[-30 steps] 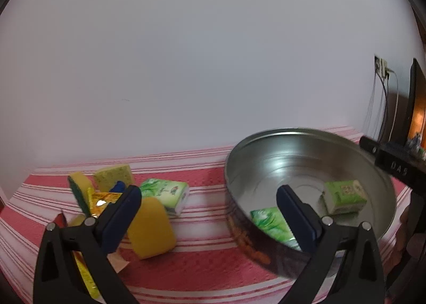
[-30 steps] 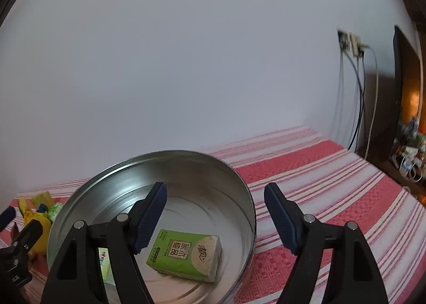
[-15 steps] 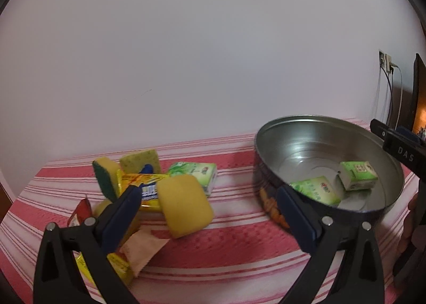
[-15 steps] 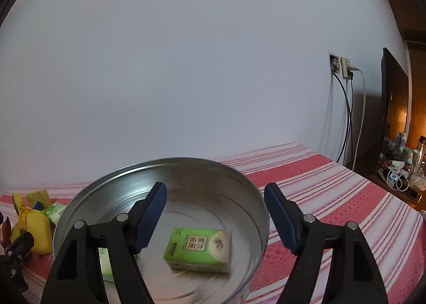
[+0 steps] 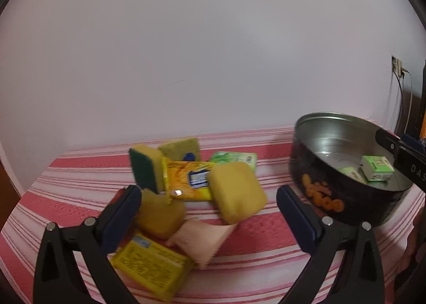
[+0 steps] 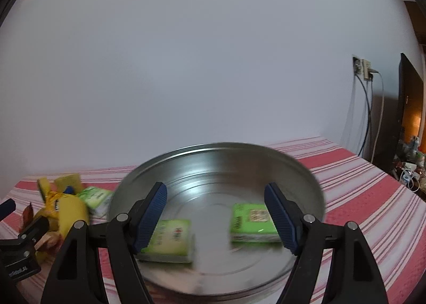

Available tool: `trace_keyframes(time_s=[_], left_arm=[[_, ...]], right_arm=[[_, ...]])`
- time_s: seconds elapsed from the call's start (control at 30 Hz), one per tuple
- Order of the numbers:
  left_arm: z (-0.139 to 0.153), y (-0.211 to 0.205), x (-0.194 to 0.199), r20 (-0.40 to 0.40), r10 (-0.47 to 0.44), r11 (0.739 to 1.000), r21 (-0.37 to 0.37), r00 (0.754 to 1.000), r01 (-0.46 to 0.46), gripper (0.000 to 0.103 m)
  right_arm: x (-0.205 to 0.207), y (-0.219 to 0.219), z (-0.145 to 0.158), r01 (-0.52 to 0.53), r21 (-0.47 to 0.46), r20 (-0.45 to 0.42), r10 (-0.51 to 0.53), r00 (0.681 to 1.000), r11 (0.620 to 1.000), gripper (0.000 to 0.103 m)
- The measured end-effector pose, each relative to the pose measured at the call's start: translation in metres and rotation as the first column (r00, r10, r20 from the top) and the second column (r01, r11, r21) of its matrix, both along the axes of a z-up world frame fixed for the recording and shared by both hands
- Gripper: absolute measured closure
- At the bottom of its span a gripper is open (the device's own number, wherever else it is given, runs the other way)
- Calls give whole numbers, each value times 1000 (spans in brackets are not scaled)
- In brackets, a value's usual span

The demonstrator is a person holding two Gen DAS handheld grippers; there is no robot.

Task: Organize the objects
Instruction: 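Move both tools back toward the pile of items, then grasp the yellow snack packet with the left tool while the right grasps the tan pastry bag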

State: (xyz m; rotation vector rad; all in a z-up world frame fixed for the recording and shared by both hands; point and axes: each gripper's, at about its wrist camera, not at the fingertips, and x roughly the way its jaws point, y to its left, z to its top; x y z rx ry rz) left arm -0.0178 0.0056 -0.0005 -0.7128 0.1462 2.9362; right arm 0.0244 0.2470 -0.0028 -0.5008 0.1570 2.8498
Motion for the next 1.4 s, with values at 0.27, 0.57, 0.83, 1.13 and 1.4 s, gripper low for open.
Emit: trace_keyframes(time_s=[0.27,0.57,0.83,1.13,1.4], left_arm=[[-7,-35,1,50,46,999,-3,998,-46,0],[-20,-85,5,192,59,998,25,980,-65,0],[-45,-90,-12,379,6,998,57,926,-30,0],[-55,-84,-19,432,-62,994,106,900,17,5],[-54,-80,-16,419,-106,990,130,902,56,27]], right_arm=[[-7,-36,-1,-84,-17,20,85,996,996,25],[-13,-83,-4,-186,-39,82,188,979,982,25],[-19,-117,-12,-280,-82,155,290,944,956,25],[-26,-126,-17,-306,-119,192,324,926,945,25],[-31,-121,-21,-300,-165,202,330,922,940,25]])
